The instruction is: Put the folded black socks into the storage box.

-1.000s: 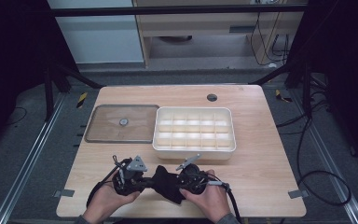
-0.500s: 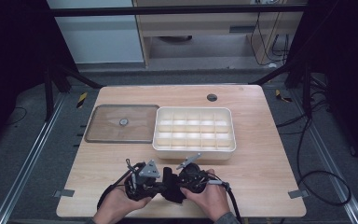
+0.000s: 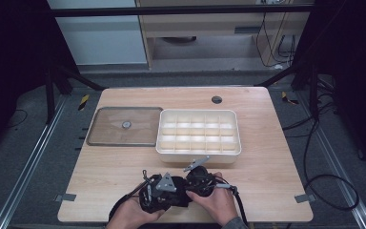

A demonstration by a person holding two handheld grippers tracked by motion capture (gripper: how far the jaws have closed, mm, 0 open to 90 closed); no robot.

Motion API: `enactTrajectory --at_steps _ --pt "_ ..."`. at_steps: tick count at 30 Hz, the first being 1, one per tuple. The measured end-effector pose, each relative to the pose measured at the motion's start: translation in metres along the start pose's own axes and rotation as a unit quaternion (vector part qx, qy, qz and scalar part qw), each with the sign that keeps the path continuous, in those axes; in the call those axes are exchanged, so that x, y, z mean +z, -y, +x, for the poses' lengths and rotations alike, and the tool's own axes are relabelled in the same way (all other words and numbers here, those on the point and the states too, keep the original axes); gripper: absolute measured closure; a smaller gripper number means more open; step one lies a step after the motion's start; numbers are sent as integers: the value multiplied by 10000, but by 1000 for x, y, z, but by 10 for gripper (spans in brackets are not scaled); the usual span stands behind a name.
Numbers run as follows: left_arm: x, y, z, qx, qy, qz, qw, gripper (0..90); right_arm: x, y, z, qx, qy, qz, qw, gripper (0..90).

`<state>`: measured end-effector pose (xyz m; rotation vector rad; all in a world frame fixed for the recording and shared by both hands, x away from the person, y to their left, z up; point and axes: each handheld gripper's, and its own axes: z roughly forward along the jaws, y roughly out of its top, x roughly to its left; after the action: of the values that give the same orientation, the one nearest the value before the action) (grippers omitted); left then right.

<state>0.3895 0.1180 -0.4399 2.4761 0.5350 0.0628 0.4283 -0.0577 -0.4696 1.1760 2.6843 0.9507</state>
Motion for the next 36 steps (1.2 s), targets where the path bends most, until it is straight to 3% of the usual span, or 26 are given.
enactTrajectory --at_steps 10,24,36 --pt "18 -6 -2 10 91 138 9999 845 -32 15 -18 111 218 -151 9996 586" --pt "36 -17 -4 76 224 274 9993 843 -39 29 -30 228 324 -148 9991 593" --pt "38 -18 -3 57 245 293 9993 842 -42 34 -34 299 359 -173 9988 591"
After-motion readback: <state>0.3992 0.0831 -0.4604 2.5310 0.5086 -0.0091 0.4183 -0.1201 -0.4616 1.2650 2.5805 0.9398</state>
